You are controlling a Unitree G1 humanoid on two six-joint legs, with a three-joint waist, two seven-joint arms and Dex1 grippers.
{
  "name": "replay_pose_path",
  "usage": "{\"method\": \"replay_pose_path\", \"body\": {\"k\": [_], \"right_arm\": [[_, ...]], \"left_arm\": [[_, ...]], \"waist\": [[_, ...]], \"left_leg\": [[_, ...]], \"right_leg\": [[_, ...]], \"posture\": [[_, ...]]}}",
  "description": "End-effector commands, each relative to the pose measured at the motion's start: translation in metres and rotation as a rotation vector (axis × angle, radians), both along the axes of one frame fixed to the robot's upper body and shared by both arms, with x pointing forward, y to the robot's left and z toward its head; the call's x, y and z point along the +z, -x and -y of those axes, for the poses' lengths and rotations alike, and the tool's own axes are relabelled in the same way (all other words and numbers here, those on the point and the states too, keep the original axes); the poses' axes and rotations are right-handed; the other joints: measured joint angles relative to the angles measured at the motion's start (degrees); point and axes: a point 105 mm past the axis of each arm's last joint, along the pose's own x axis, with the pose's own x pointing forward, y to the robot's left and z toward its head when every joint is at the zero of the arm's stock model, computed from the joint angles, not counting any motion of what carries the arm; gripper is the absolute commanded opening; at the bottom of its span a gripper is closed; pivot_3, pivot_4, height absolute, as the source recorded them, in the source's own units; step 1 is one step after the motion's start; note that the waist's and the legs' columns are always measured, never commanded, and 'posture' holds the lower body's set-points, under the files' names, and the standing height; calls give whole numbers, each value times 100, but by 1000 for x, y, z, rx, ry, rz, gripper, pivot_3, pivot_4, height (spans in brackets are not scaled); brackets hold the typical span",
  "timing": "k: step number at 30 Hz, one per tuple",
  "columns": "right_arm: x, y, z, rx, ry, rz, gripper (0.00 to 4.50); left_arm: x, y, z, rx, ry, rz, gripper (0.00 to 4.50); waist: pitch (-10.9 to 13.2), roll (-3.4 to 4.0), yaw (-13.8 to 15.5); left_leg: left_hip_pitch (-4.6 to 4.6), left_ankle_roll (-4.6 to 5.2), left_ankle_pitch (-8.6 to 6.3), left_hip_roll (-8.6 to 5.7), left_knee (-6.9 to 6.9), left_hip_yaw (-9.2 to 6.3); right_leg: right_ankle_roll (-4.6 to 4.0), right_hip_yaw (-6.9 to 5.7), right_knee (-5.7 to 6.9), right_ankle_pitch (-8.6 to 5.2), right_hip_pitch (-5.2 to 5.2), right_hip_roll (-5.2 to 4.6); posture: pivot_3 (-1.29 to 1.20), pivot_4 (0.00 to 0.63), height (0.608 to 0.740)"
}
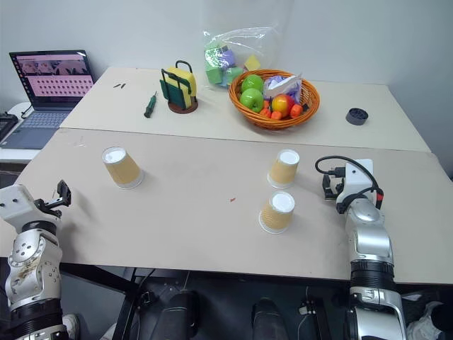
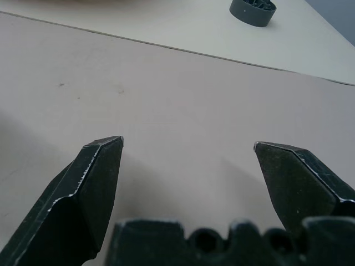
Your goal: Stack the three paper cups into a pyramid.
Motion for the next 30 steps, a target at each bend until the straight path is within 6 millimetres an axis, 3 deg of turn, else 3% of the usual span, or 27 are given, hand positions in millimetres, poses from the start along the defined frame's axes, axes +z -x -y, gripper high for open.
{"method": "replay_pose_path", "body": {"k": [1, 3, 5, 8, 10, 13, 16, 19, 25, 30], "right_arm": [[18, 0, 4, -14, 15, 70, 4435], [17, 0, 4, -11, 16, 65, 4435], [16, 1, 5, -8, 17, 58, 4435], [10, 1, 6, 53, 52, -1, 4435], [1, 9, 3, 221, 107, -105, 4435], [-13, 42, -6, 547, 151, -307, 4435], [-29, 94, -8, 863, 184, -571, 4435], [-22, 122, -22, 1080, 164, -657, 4435], [27, 104, -84, 1264, 159, -429, 4435], [52, 86, -105, 1266, 178, -317, 4435]], "left_arm": [[13, -6, 23, -147, -44, 30, 4500], [5, -9, 75, -488, -43, -20, 4500], [0, -2, 109, -703, -28, -55, 4500], [-12, 25, 179, -1130, -140, -193, 4500], [-15, 44, 208, -1323, -217, -243, 4500], [-14, 50, 220, -1411, -248, -261, 4500], [-16, 47, 221, -1435, -261, -276, 4500], [-19, 43, 222, -1440, -269, -282, 4500], [-24, 41, 226, -1462, -281, -297, 4500], [-24, 45, 225, -1478, -290, -308, 4500]], "waist": [[0, 0, 0], [0, 0, -1], [1, 5, 4], [2, 6, -8], [5, 20, 2], [-4, 40, 39], [-14, 56, 36], [-20, 49, -1], [-15, 55, -173], [-12, 50, -65]], "left_leg": [[0, 0, 0, 0, 0, 0], [-1, 0, -1, 0, 0, 0], [-6, 2, -6, -1, 4, 1], [-8, -28, -25, 3, 7, 3], [-6, -28, -25, 5, 8, 4], [-5, -21, -28, 0, 9, 6], [4, 18, -21, 0, 14, 4], [26, 22, -26, 3, 13, 4], [91, -22, -54, 9, 13, 9], [85, -8, -57, 8, 10, 9]], "right_leg": [[0, 0, 0, 0, 0, 0], [-2, 0, 0, -1, 1, 0], [-13, 0, -1, -7, -1, -3], [-40, 0, 3, -21, -5, 0], [-44, 0, 2, -23, -3, -2], [-46, 1, -3, -28, 2, -7], [-42, 1, 2, -44, 9, -7], [-12, 0, -2, -67, 30, -6], [-11, 4, -3, -66, 89, -7], [-15, 1, -12, -70, 89, -7]], "posture": [[0, 150, 661], [0, 150, 661], [0, 150, 661], [0, 150, 661], [0, 150, 661], [0, 150, 661], [0, 150, 661], [0, 150, 661], [0, 150, 661], [0, 150, 661]]}}
